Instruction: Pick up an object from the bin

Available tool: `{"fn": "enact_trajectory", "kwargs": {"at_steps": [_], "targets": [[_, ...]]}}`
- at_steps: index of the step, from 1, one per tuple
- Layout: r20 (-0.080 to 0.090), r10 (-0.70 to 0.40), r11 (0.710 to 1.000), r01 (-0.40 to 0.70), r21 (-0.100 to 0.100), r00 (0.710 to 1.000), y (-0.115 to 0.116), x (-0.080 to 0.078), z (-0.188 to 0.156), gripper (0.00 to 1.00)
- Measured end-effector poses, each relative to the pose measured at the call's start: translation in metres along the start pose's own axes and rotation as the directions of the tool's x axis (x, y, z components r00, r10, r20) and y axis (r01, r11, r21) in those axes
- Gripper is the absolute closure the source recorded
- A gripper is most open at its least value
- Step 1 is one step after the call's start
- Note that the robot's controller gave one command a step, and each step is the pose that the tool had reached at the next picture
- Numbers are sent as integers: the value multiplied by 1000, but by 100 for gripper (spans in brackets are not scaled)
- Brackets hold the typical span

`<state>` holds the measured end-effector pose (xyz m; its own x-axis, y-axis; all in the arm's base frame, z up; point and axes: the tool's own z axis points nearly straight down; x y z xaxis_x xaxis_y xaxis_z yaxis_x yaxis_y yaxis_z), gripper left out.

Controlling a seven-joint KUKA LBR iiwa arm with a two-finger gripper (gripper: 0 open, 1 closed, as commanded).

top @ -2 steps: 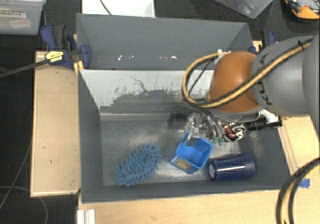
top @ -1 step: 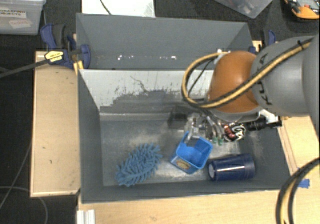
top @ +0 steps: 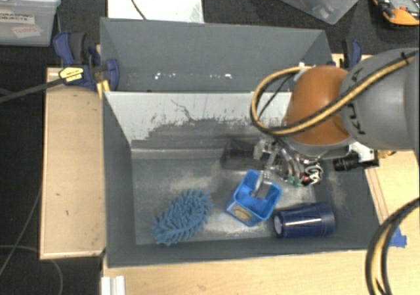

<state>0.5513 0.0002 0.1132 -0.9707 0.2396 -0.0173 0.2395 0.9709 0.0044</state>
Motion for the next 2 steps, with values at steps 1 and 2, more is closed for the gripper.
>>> {"fn": "enact_trajectory", "kwargs": {"at_steps": [1, 2], "targets": [[0, -2, 1000, 2, 0, 1000, 1, 0, 0, 0], [22, 66, 998, -66, -6, 998, 0, -3, 37, 0]]}}
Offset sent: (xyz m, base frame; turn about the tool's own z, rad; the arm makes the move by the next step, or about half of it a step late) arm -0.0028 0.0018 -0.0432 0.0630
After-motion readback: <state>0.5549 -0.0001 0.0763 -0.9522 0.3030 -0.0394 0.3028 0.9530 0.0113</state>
